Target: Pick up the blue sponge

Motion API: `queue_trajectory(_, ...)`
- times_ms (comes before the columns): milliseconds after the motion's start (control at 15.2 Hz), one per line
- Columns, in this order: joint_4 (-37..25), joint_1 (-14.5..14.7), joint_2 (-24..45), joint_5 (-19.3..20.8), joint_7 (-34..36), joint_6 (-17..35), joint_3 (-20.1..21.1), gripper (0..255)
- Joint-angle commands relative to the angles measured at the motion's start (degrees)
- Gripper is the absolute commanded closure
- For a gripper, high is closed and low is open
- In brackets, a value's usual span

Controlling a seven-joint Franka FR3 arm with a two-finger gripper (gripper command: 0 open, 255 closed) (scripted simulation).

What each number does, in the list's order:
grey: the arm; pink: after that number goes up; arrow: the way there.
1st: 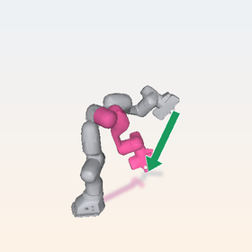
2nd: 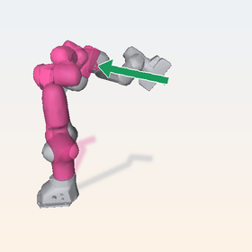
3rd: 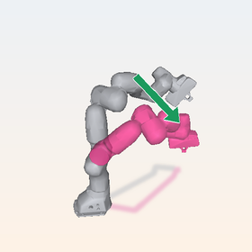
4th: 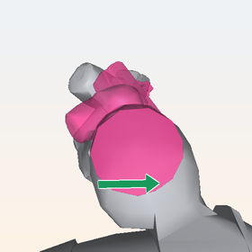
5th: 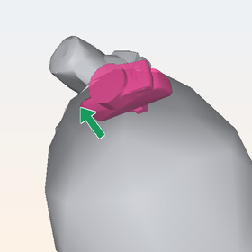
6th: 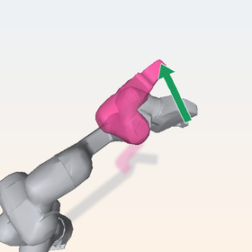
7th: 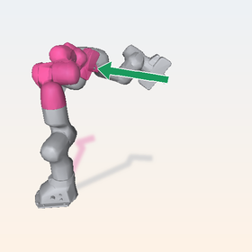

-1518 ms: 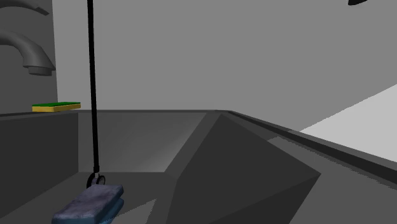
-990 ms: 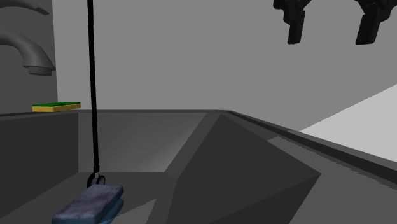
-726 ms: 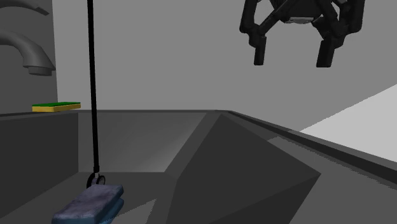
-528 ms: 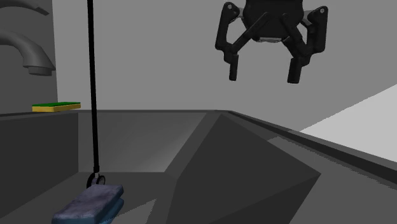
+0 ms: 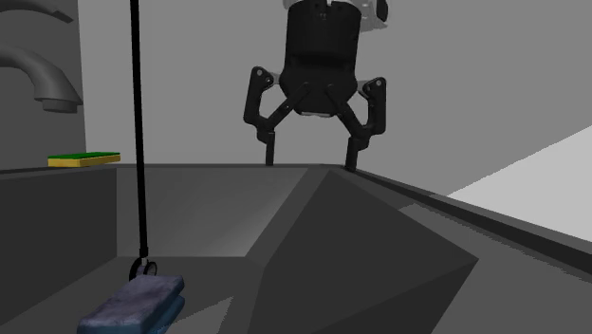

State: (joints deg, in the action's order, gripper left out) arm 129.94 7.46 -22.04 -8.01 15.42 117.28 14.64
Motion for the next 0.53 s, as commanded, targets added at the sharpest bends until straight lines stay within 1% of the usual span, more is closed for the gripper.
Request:
queue_trajectory(0,-0.82,0.71,3.29,-0.3,1.62,2.18,1.73,0)
queue_trajectory(462,-6.62,2.87,15.35,0.81,7.14,7.27,6.76,0)
